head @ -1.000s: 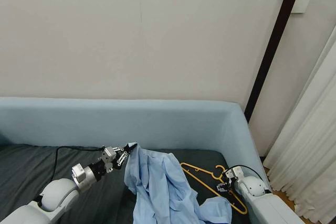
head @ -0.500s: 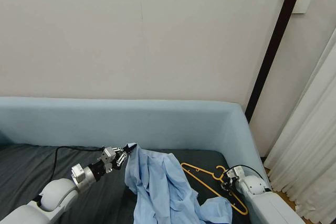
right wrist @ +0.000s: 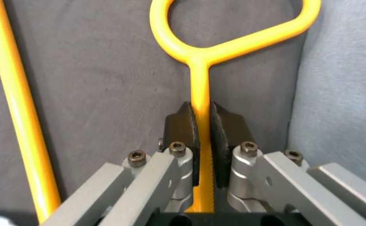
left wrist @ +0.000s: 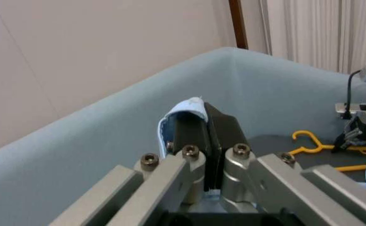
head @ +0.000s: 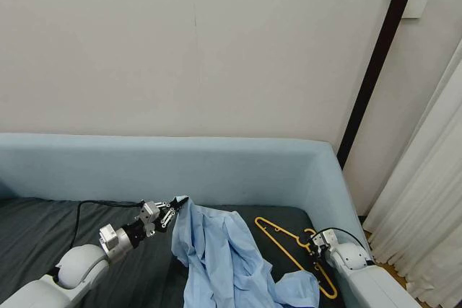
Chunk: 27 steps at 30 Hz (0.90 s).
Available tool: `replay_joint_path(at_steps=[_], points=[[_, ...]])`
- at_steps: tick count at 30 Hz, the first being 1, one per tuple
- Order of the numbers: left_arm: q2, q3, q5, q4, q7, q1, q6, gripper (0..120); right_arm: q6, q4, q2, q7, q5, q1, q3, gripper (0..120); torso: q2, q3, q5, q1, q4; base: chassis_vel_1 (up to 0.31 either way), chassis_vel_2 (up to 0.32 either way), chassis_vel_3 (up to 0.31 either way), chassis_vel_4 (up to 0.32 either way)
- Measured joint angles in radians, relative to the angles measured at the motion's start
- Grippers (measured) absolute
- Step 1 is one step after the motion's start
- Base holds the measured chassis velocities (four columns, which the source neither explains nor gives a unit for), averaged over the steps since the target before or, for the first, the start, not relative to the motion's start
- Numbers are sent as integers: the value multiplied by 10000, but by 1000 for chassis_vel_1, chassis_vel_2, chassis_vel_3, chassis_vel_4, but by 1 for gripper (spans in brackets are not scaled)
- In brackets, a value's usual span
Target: Pick up the clothes from the sofa and hang them on the clothes hanger.
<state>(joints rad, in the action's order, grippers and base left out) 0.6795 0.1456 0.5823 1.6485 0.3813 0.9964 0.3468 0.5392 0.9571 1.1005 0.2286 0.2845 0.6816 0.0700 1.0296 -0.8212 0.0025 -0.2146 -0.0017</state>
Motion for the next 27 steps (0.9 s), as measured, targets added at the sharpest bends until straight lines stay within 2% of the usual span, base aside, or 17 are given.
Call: replay_joint_path(at_steps=[2,4,7,8,11,12,16,21,27], points=[[-32,51,111,-28,6,-68,9,0,-531,935,-302,-110,201,349,-59,5,0,0,0,0,-2,0,0,0,0],[-53,61,151,-41,8,-99,11,0,-713,1289,-414,-134,239,476,-89,5,1,0,1,0,-2,0,0,0,0],[-119,71,278,-116,127,-172,38,0,-2292,2622,-864,-561,487,985,-135,5,1,0,0,1,2,0,0,0,0],[-119,71,278,-116,127,-172,38,0,-2292,2622,-864,-561,487,985,-135,5,1,0,0,1,2,0,0,0,0],[-157,64,362,-271,253,-231,98,0,-3413,3526,-1111,-1208,619,1323,223,5,0,1,1,0,6,0,0,0,0],[-157,64,362,-271,253,-231,98,0,-3413,3526,-1111,-1208,619,1323,223,5,0,1,1,0,6,0,0,0,0],[-295,1,537,-466,478,-388,122,0,-4206,5415,-1702,-1387,546,2395,1000,5,1,1,-2,0,0,0,0,0,0],[-404,9,639,-463,587,-464,85,0,-4499,6699,-2024,-1232,0,3313,1240,5,2,1,0,1,2,0,0,0,0],[-525,-72,780,-423,776,-657,-163,0,-4883,8217,-2086,-1094,-2181,4850,1381,5,1,2,0,1,0,0,0,0,0]])
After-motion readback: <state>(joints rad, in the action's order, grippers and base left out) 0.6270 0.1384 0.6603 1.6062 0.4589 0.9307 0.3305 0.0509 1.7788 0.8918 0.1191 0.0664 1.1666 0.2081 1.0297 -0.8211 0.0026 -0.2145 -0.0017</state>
